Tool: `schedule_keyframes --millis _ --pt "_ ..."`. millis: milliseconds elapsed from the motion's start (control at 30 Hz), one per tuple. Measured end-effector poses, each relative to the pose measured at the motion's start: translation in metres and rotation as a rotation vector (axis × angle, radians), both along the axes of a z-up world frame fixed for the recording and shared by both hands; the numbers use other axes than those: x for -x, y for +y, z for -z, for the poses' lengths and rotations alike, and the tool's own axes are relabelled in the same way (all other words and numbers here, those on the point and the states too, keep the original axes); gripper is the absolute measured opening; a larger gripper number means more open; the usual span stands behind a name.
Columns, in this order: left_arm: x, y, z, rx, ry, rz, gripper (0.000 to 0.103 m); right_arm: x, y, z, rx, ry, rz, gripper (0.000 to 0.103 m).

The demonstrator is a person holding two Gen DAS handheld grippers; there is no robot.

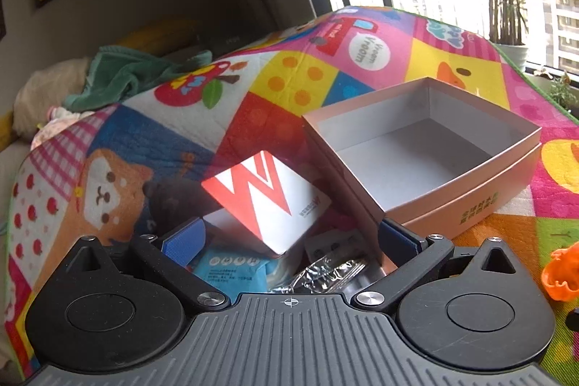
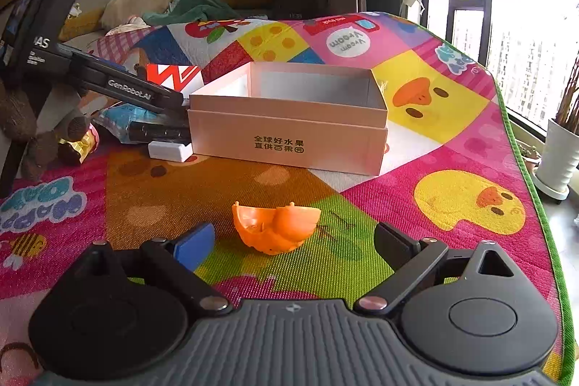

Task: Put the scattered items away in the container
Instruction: 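Grasp the yellow cupcake toy with the left gripper while the right holds the orange shell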

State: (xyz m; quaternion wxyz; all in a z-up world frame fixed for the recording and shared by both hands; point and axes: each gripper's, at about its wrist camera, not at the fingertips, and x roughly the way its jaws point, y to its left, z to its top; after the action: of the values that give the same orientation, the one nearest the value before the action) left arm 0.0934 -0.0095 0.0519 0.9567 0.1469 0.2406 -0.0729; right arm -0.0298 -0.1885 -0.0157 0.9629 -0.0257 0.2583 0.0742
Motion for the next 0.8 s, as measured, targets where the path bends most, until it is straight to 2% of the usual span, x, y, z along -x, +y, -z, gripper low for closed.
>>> schedule_keyframes --millis 133,267,367,433,467,500,667,800 --pt "0.033 0.026 -0.005 0.046 -0.018 -0.007 0.103 0.000 -0.002 0.002 -0.010 0.000 0.008 0.099" --pt "0.056 0.053 0.000 0.029 -0.028 -0.083 0.103 -0.003 0.000 0.004 -0.006 0.013 0.003 0.099" --pt "0.063 0.076 0.007 0.068 0.007 -0.143 0.102 -0.003 0.001 0.005 -0.001 0.007 0.015 0.100" --pt "0.061 0.087 0.014 0.095 0.048 -0.175 0.095 -0.002 0.001 0.005 0.002 0.003 0.023 0.100" --pt "0.059 0.091 0.016 0.106 0.070 -0.186 0.083 -0.002 0.001 0.005 0.003 0.003 0.026 0.100" --pt "0.056 0.093 0.019 0.119 0.088 -0.193 0.080 -0.002 0.002 0.005 0.005 0.003 0.030 0.100" --pt "0.044 0.094 0.028 0.141 0.111 -0.214 0.079 0.000 0.003 0.005 0.020 -0.007 0.043 0.102" --pt "0.026 0.094 0.036 0.153 0.158 -0.215 0.072 0.000 0.003 0.005 0.019 -0.011 0.046 0.103"
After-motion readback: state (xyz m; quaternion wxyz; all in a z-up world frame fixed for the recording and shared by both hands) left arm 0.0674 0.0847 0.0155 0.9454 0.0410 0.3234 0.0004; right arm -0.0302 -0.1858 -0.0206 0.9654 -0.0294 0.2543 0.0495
